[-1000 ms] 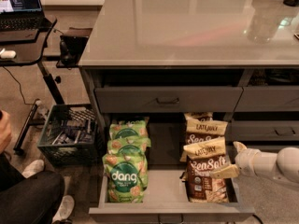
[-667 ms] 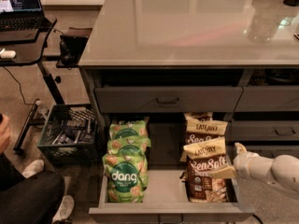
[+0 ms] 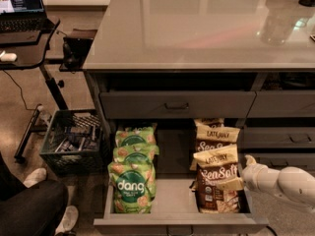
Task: Pick brown chip bag from middle drawer and place on counter
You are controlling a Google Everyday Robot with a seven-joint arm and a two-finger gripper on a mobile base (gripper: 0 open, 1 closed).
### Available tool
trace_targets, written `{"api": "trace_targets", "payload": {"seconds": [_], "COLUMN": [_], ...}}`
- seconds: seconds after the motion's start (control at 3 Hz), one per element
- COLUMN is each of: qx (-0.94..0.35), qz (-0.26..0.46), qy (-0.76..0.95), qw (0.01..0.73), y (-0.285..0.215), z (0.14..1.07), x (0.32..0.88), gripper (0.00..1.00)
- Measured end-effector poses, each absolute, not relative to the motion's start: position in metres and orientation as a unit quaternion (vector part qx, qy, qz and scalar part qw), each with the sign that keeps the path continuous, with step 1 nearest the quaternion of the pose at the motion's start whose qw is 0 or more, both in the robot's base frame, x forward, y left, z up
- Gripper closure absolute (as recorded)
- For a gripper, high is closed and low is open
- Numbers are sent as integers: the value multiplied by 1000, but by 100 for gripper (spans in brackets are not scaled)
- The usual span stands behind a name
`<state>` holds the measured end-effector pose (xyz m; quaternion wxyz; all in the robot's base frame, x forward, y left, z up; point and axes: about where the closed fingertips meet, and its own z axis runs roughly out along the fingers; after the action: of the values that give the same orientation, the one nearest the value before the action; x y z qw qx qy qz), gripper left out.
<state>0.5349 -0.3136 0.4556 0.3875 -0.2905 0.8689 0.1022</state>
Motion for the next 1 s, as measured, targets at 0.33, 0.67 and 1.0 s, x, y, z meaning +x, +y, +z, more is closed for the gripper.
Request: {"api": "trace_targets", "payload": {"seconds": [0.33,0.67,1.0], "qx": [-294,-297,-297], "qz": [132,153,153], "qy": [877,882,882], "qw": [357,333,333], "y": [-298,-285,-285], "z": [454,454,454], "x": [527,518,518], "gripper": [0,0,19]}}
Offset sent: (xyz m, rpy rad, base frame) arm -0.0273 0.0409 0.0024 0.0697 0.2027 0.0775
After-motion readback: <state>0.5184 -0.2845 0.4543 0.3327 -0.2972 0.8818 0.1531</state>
